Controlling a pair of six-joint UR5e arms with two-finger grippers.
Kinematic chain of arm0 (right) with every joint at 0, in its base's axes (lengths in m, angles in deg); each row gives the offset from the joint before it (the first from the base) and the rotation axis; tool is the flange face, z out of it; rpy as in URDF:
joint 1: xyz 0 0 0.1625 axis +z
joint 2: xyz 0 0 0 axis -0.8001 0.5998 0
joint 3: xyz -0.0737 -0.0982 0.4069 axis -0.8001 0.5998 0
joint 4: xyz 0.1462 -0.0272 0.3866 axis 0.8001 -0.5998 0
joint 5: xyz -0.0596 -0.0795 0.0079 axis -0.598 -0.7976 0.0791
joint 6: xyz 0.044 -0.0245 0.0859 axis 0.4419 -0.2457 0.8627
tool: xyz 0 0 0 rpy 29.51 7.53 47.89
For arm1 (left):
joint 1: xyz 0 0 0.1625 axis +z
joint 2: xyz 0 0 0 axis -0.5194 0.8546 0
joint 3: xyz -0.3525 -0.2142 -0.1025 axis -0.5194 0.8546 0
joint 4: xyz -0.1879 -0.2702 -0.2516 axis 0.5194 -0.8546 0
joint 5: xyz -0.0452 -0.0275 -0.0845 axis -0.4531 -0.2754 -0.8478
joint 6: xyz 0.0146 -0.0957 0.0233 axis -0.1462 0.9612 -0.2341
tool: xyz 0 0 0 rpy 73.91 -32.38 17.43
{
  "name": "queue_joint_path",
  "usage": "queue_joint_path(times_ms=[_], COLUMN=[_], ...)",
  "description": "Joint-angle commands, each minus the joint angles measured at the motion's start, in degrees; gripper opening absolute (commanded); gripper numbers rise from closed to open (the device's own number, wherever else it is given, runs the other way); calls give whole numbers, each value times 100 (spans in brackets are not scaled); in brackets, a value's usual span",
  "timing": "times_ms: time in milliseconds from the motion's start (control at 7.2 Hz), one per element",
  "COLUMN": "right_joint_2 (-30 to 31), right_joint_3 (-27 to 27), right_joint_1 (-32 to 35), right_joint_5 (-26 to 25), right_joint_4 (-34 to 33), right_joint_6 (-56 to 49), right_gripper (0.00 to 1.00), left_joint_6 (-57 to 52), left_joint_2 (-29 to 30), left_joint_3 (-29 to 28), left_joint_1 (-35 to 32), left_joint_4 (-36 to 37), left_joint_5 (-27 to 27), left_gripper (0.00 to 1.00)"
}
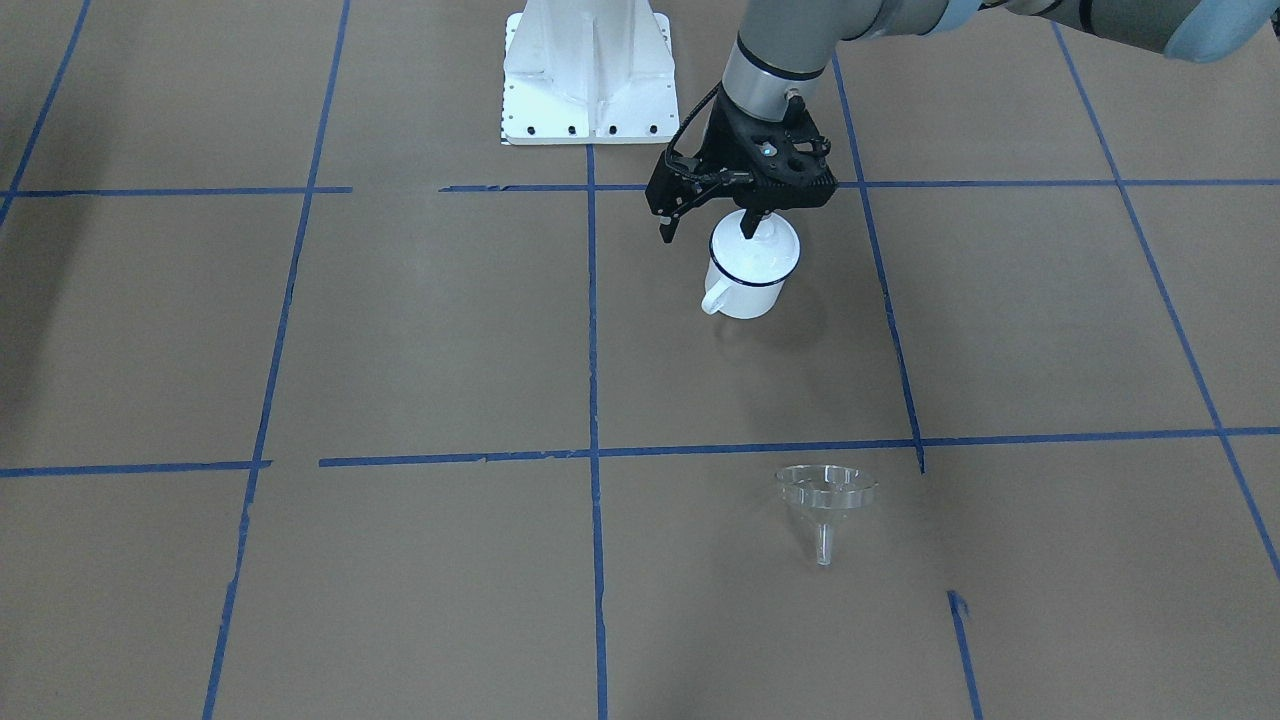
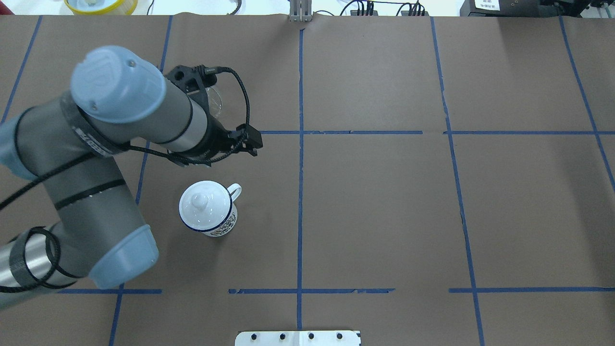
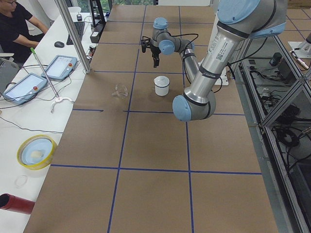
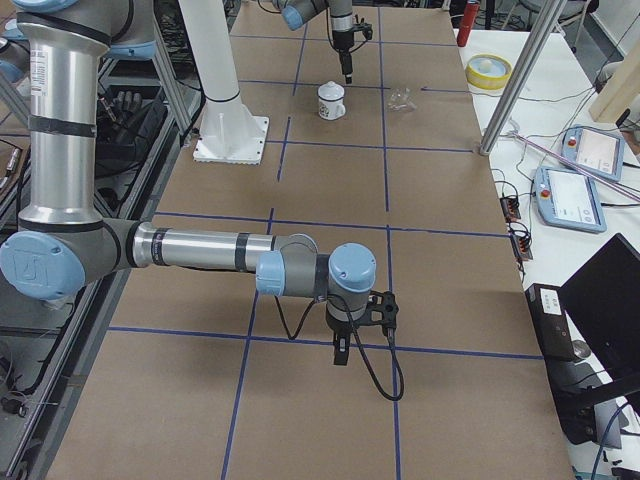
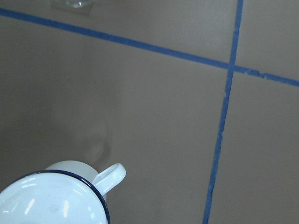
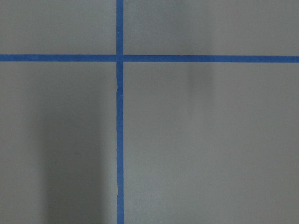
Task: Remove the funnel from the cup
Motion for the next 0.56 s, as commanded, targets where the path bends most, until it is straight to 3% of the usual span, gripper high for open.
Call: queue_joint_path(times_ms=[0,278,417], right_joint_2=[2,2,2], right_joint_3=[4,4,4], right_joint_1=[0,0,0], right_joint_5=[0,0,0], right_joint_4=[0,0,0], right_joint_6=[0,0,0], right_gripper=[100,100,100], left_joint_6=[-1772,-3034,-3908], left_joint_2=[-401,-738,-938], left_joint_3=[-36,-753,-1096], left_joint_1=[-1161,-2426,-2885], left_joint_4=[-153,-374,-366], left_joint_5=[-870,-1734,-1816], left_gripper=[100,100,100])
